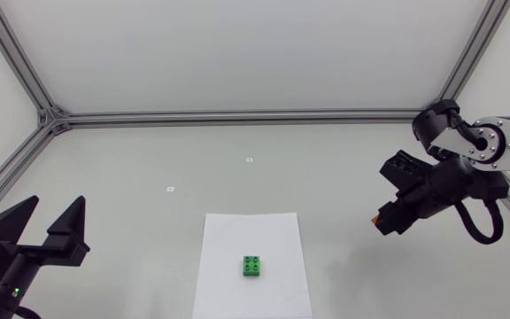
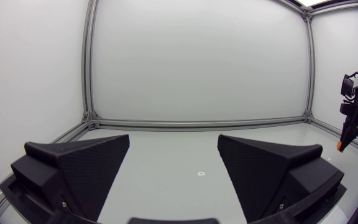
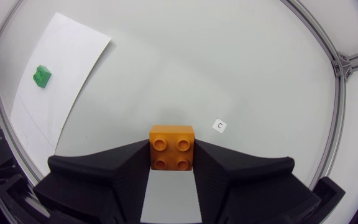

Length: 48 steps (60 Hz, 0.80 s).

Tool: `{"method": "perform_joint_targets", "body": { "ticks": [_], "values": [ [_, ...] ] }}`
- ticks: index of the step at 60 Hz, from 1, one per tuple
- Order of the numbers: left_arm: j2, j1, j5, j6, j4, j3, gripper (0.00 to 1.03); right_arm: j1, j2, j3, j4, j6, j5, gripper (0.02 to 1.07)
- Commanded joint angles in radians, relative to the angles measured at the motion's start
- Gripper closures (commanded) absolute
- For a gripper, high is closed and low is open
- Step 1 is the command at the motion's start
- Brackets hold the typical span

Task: Pick up the orange 2x2 brick with the right arm and stack it on top of the green 2x2 brick in the center

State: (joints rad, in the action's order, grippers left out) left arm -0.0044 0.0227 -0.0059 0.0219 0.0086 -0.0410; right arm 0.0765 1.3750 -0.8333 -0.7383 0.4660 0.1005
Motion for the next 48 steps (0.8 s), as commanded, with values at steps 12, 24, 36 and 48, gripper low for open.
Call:
{"method": "perform_joint_targets", "body": {
  "ticks": [12,24,36,48],
  "values": [
    [-0.008,-0.003,0.004,-0.013,-0.015,0.041,0.04,0.224,-0.076,0.071,-0.027,0.063,-0.078,0.81],
    [-0.008,-0.003,0.004,-0.013,-0.015,0.041,0.04,0.447,-0.083,0.088,-0.033,-0.018,-0.127,0.81],
    [-0.008,-0.003,0.004,-0.013,-0.015,0.041,0.04,0.641,-0.004,0.040,-0.035,-0.079,-0.137,0.81],
    [-0.008,-0.003,0.004,-0.013,-0.015,0.041,0.04,0.737,0.091,-0.050,-0.027,-0.090,-0.133,0.81]
  ]
}}
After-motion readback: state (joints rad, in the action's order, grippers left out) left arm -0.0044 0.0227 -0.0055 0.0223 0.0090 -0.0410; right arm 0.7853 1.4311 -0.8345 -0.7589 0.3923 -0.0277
